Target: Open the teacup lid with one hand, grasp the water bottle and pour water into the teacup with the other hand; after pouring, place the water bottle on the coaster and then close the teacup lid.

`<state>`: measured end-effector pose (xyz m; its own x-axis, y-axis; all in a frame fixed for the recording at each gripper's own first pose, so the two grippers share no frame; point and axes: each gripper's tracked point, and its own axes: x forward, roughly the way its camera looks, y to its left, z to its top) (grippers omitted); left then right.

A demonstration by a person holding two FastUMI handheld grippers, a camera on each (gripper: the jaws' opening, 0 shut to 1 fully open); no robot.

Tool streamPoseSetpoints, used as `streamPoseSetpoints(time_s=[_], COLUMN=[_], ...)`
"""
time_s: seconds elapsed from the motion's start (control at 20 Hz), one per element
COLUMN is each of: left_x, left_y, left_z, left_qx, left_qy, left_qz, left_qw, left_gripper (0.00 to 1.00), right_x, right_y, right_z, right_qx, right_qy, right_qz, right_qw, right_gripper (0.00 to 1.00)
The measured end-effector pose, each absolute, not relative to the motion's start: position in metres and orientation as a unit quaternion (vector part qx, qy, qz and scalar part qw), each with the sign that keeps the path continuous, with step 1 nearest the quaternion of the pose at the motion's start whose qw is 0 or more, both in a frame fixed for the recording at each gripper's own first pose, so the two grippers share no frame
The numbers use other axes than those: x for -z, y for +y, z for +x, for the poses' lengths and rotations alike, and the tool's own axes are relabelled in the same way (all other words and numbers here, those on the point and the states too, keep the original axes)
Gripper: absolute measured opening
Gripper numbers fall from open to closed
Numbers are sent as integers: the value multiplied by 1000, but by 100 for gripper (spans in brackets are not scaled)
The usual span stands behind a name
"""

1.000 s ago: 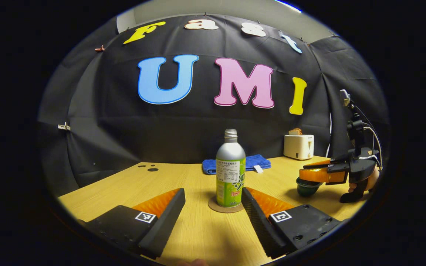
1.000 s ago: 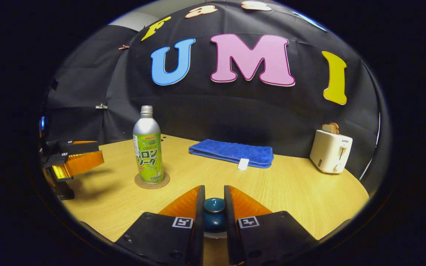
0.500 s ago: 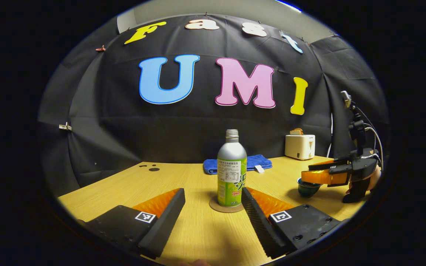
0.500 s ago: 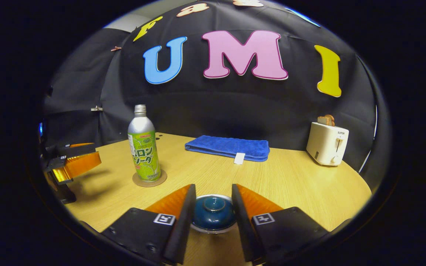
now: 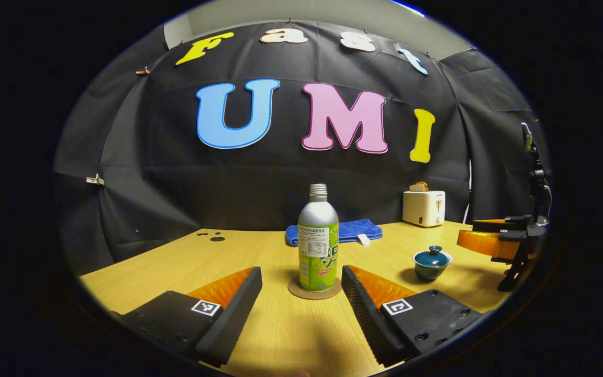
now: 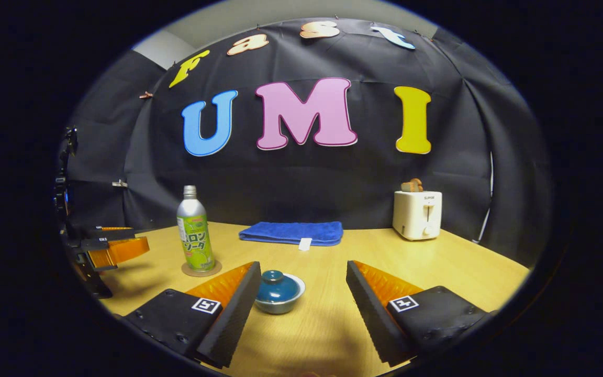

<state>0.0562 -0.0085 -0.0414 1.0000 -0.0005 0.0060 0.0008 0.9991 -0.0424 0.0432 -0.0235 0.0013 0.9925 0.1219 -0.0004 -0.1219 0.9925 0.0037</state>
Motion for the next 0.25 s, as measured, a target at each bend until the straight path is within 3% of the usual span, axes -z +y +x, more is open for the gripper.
streamPoseSetpoints(time_s=[0.25], left_x=[41], left_y=[-15], left_z=[55], left_qx=[1], left_qy=[-4], left_qz=[-21], left_qw=[1000], left_gripper=[96], right_x=[-2], right_y=[-27], right_z=[37], right_qx=[-47], right_qy=[0], right_qz=[0], right_qw=[999], right_gripper=[100])
